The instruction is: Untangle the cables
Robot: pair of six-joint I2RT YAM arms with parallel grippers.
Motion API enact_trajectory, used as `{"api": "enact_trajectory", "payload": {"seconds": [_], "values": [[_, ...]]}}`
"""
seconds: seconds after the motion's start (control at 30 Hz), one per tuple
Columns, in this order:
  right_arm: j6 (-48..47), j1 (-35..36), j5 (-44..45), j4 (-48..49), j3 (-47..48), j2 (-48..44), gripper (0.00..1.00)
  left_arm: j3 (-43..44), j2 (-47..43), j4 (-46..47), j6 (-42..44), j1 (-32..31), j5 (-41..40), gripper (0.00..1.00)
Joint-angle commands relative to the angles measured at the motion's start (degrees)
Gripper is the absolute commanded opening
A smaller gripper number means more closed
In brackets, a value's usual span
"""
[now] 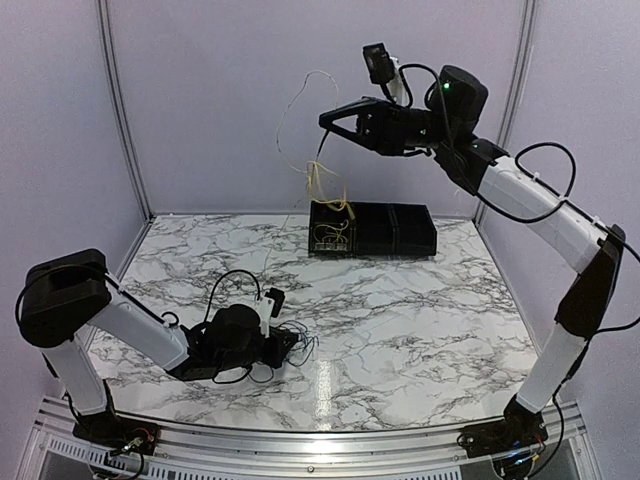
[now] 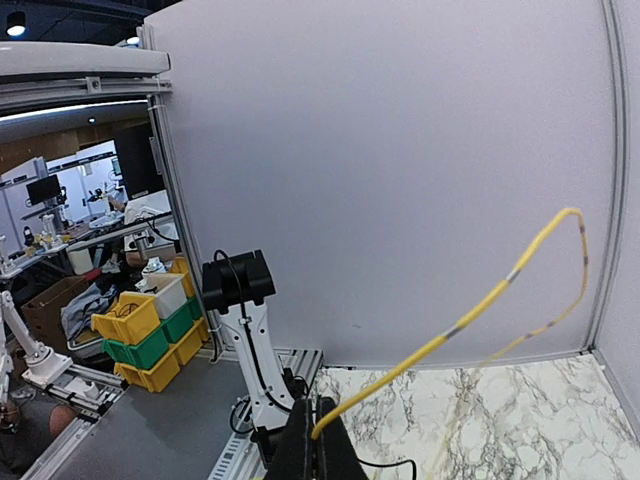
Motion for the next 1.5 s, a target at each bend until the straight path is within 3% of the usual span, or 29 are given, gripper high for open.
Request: {"api": "enact_trajectory", "payload": {"seconds": [0.0, 0.2, 0.27, 0.47, 0.67, 0.83, 1.03, 1.13, 1.23, 1.37, 1.47], "values": [[-0.48, -1.95, -0.77, -1.29, -1.01, 0.92, 0.00, -2.88, -1.59, 4.17, -2.42, -0.04, -0.21, 0.15], [-11.89, -2.79, 3.91, -12.39, -0.88, -0.72, 0.00, -6.32, -5.07, 4.43, -3.68, -0.13, -0.45, 0.18], [-14.69, -2.83, 6.03, -14.99, -1.58, -1.30, 0.00, -7.68, -7.98, 4.43, -4.44, -0.40, -0.57, 0.24], [-17.77, -2.78, 10.17, -15.77, -8.25, -2.61, 0.00, -11.11, -23.01, 4.35, -1.87, -4.95, -7.43, 0.46], [-19.63, -2.59, 12.09, -15.23, -13.81, -3.42, 0.00, -10.07, -35.00, 3.88, -2.03, -6.10, -11.45, 0.50], [-20.65, -1.83, 13.30, -15.16, -15.91, -3.61, 0.00, -5.35, -36.38, 2.45, -2.04, -6.20, -12.96, 0.56], [-21.68, -0.17, 13.70, -15.87, -16.23, -3.32, 0.00, 3.52, -30.87, -3.01, 1.58, -6.00, -14.37, 0.62], [-21.77, 0.79, 13.87, -15.95, -16.25, -2.95, 0.00, 7.84, -26.04, -3.20, 2.26, -5.43, -8.84, 0.62], [-21.86, 1.64, 13.97, -16.04, -16.22, -2.67, 0.00, 11.95, -22.45, -4.99, 2.29, -5.13, -8.56, 0.58], [-21.90, 2.30, 13.83, -16.21, -16.13, -2.57, 0.00, 14.67, -19.69, -8.56, 0.59, -4.02, -12.09, 0.46], [-22.11, 2.59, 13.75, -16.47, -16.22, -2.74, 0.00, 14.73, -19.29, -8.90, -0.09, -3.28, -12.93, 0.30]]}}
